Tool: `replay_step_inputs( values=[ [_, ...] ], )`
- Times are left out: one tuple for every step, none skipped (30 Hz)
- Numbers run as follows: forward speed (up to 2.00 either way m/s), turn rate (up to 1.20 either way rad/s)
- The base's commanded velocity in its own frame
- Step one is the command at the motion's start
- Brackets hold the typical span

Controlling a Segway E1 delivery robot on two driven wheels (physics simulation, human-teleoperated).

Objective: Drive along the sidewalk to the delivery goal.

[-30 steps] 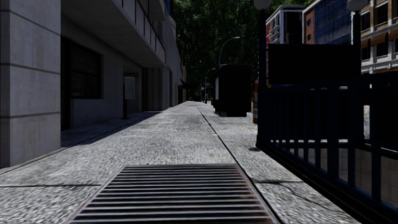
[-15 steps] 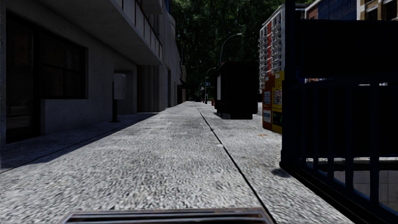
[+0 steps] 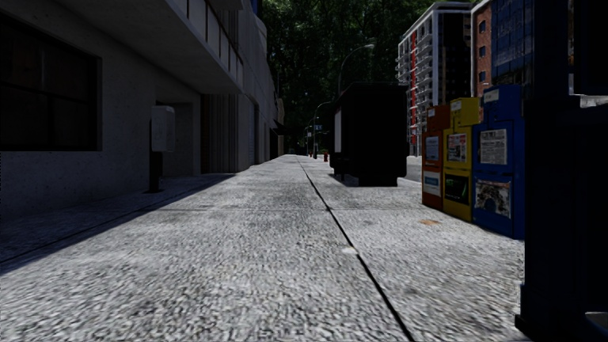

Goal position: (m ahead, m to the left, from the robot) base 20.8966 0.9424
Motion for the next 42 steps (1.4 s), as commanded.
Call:
replay_step_inputs(
  values=[
    [2.0, 0.15],
    [2.0, 0.2],
    [2.0, 0.29],
    [2.0, 0.29],
    [2.0, 0.33],
    [2.0, 0.34],
    [2.0, 0.33],
    [2.0, 0.33],
    [2.0, 0.0],
    [2.0, 0.0],
    [2.0, 0.0],
    [2.0, 0.0],
    [2.0, 0.0],
    [2.0, 0.0],
    [2.0, 0.0],
    [2.0, 0.0],
    [2.0, 0.0],
    [2.0, 0.0],
    [2.0, 0.0],
    [2.0, 0.0],
    [2.0, 0.0],
    [2.0, 0.0],
    [2.0, 0.0],
    [2.0, 0.0],
    [2.0, 0.0],
    [2.0, 0.0],
    [2.0, 0.0],
    [2.0, 0.0],
    [2.0, 0.0],
    [2.0, 0.0],
    [2.0, 0.0],
    [2.0, 0.0],
    [2.0, 0.0],
    [2.0, 0.0],
    [2.0, 0.0],
    [2.0, 0.0],
    [2.0, 0.0],
    [2.0, 0.0],
    [2.0, 0.0],
    [2.0, 0.0],
    [2.0, 0.0],
    [2.0, 0.0]
  ],
)
